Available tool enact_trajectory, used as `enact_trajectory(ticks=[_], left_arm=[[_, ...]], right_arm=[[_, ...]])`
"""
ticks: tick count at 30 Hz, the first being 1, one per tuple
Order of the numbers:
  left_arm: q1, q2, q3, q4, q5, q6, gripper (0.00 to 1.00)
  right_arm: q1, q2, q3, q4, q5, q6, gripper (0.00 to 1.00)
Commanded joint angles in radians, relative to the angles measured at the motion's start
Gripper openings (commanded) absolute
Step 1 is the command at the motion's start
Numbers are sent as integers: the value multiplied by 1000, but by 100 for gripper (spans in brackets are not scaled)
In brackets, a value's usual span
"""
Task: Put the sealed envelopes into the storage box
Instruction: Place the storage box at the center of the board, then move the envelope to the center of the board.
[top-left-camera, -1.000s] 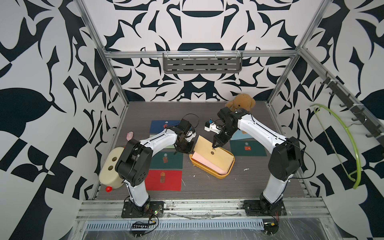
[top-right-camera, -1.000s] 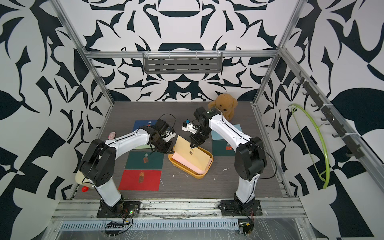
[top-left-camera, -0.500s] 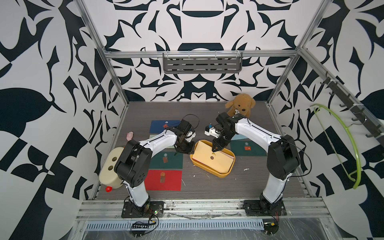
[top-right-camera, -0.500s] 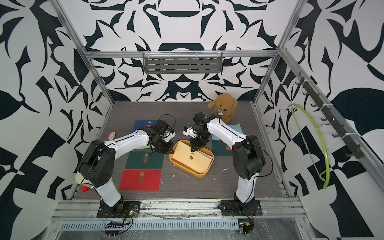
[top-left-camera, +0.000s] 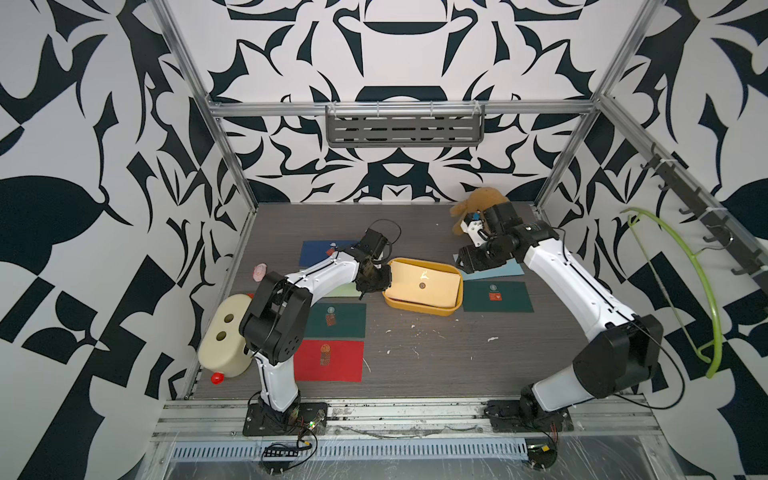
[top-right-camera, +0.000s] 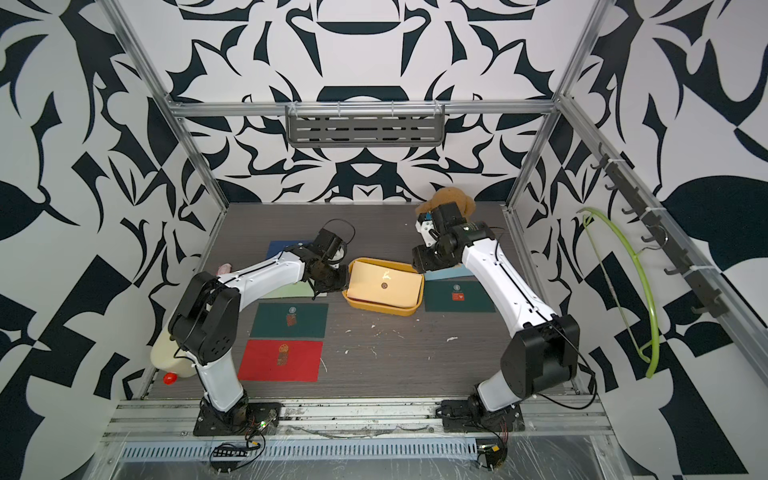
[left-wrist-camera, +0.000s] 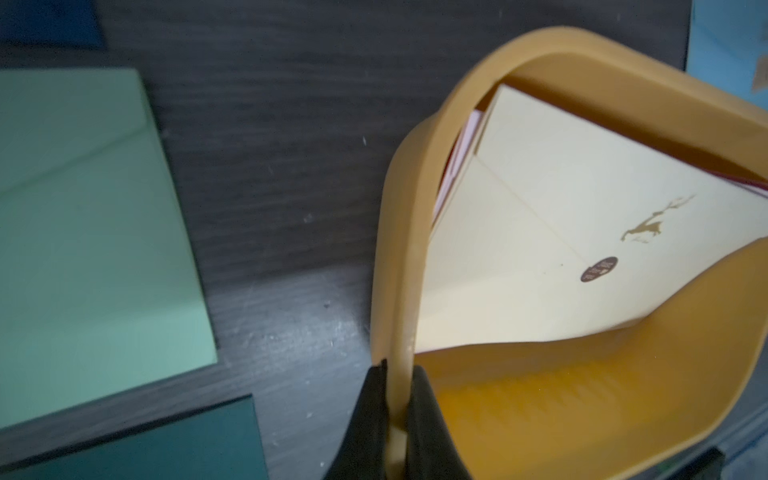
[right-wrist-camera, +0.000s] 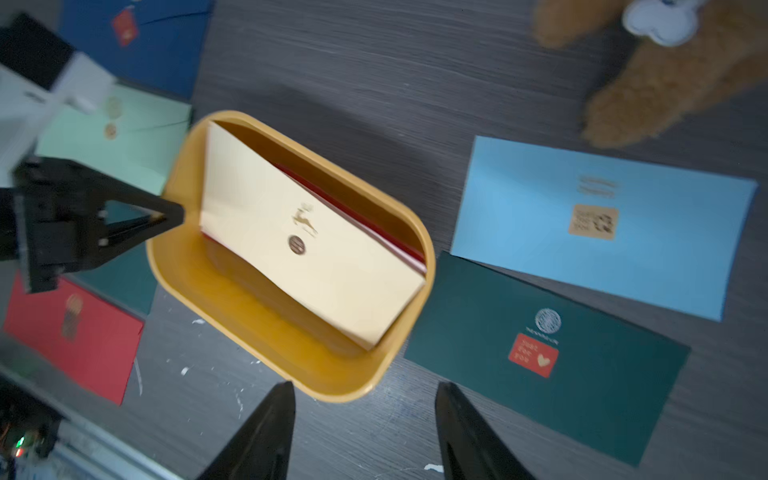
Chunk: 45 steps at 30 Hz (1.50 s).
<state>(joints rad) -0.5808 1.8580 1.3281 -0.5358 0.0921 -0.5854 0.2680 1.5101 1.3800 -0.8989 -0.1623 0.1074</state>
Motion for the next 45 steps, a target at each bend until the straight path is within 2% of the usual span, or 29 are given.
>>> enact_trajectory(ticks=[1, 4, 7, 9, 12, 18, 22, 27, 31, 37, 45], left_arm=[[10, 48, 77, 19, -84, -105, 0], [24, 104, 150, -24, -99, -118, 0], [47, 151, 196, -39, -83, -131, 0], [58, 173, 215, -43, -65, -124, 7], [64, 172, 228, -54, -45, -101, 22], [64, 98, 254, -112, 7, -35, 45], [54, 13, 225, -165, 12, -14, 47], [2, -115, 83, -188, -21, -49, 48], [-63, -194, -28, -158, -37, -112, 50], [-101, -257, -146, -55, -7, -215, 51], [-162, -222, -244, 85, 17, -313, 51]], right_arm=[[-40, 4, -112, 14, 149, 171, 65], [-64, -16, -207, 59, 180, 237, 72], [-88, -12, -275, 108, 165, 275, 73], [-94, 13, -298, 137, 156, 275, 73], [-103, 68, -296, 155, 155, 266, 70], [-147, 175, -258, 184, 153, 254, 66], [-173, 231, -231, 191, 149, 247, 65], [-168, 278, -236, 162, 83, 235, 61], [-124, 270, -280, 142, 60, 238, 60], [-27, 210, -351, 152, -10, 291, 60], [283, 185, -324, 185, -26, 453, 60]])
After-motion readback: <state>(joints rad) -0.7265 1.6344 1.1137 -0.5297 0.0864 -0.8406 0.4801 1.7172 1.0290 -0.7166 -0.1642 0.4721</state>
